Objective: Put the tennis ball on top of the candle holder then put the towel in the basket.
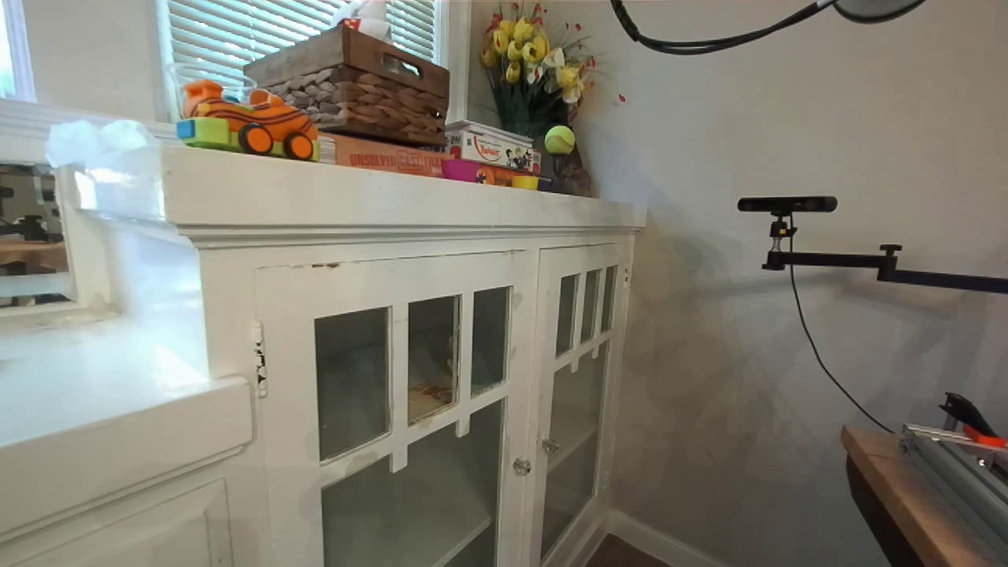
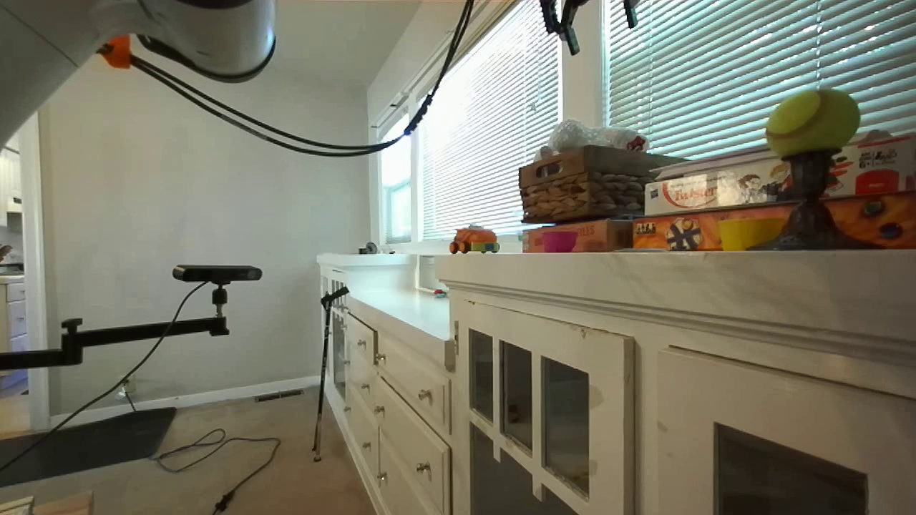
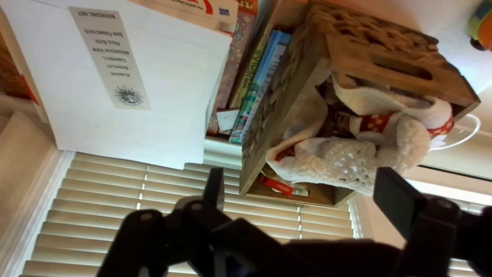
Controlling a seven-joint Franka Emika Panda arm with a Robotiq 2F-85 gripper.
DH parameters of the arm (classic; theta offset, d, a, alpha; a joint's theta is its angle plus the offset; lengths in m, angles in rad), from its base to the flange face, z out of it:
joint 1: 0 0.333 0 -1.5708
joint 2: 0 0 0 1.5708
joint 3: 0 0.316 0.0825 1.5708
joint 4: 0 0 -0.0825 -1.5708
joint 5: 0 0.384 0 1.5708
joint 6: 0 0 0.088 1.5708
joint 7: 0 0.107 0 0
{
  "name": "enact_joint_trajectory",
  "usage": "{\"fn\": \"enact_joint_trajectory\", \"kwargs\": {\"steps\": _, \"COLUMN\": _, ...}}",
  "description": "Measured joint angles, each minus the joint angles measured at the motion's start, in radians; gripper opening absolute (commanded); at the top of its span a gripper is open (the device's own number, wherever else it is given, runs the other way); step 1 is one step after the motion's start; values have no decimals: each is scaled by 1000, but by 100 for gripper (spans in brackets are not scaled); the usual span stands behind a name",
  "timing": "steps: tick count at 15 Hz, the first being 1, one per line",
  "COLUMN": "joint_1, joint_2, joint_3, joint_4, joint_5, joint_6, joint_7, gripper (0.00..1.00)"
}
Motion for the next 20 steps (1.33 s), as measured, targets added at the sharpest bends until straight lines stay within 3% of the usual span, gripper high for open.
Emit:
{"fn": "enact_joint_trajectory", "kwargs": {"steps": 4, "joint_1": -8, "joint_2": -25, "joint_3": -37, "joint_4": -2, "joint_5": -26, "joint_6": -57, "joint_7": 6, "gripper": 100}}
{"fn": "enact_joint_trajectory", "kwargs": {"steps": 13, "joint_1": -55, "joint_2": -31, "joint_3": -37, "joint_4": -6, "joint_5": -25, "joint_6": -229, "joint_7": 9, "gripper": 100}}
{"fn": "enact_joint_trajectory", "kwargs": {"steps": 20, "joint_1": -54, "joint_2": -30, "joint_3": -37, "joint_4": -6, "joint_5": -25, "joint_6": -249, "joint_7": 10, "gripper": 100}}
